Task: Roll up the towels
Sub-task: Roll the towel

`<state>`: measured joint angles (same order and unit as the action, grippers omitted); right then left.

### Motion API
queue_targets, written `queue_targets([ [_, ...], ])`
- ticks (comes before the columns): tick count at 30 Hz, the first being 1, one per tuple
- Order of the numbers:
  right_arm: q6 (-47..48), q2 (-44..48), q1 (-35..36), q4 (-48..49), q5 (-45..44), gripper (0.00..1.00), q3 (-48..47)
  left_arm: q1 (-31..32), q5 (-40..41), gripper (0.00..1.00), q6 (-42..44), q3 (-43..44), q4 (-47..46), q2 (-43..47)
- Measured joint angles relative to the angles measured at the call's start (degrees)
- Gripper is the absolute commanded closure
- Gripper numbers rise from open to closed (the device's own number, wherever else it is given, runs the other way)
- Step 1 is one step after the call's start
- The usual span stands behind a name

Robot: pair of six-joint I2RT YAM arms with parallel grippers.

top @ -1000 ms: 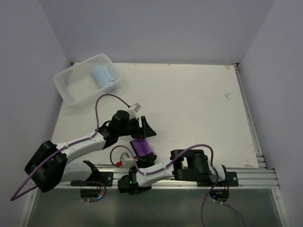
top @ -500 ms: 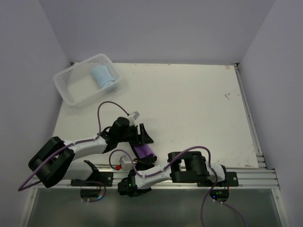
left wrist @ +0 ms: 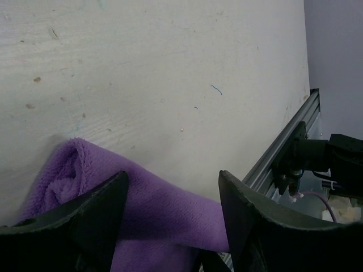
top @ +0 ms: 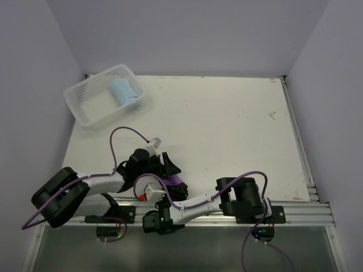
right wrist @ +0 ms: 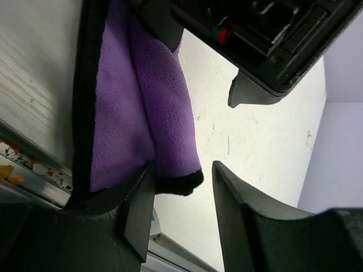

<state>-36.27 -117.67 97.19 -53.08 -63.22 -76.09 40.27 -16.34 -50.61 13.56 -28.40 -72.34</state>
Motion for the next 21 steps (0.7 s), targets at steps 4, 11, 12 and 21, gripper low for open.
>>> queue_targets([
  [4, 0.5, 2.7, 0.0, 3.4, 1.7, 0.50, 1.8, 0.0, 1.3, 0.30, -0.7, -1.0, -2.2, 0.0],
  [11, 0.5, 7.9, 1.7, 6.9, 5.2, 0.50, 7.3, 0.0, 2.3, 0.30, -0.9, -1.2, -4.6, -1.6],
  [12, 0.3, 9.2, 2.2, 7.4, 6.1, 0.50, 7.9, 0.0, 2.4, 0.30, -0.9, -1.2, -4.8, -1.7],
  [21, 1.3, 35.9, 3.5, 21.8, 17.0, 0.55, 21.5, 0.0, 3.2, 0.30, -0.9, -3.0, -8.6, -1.9],
])
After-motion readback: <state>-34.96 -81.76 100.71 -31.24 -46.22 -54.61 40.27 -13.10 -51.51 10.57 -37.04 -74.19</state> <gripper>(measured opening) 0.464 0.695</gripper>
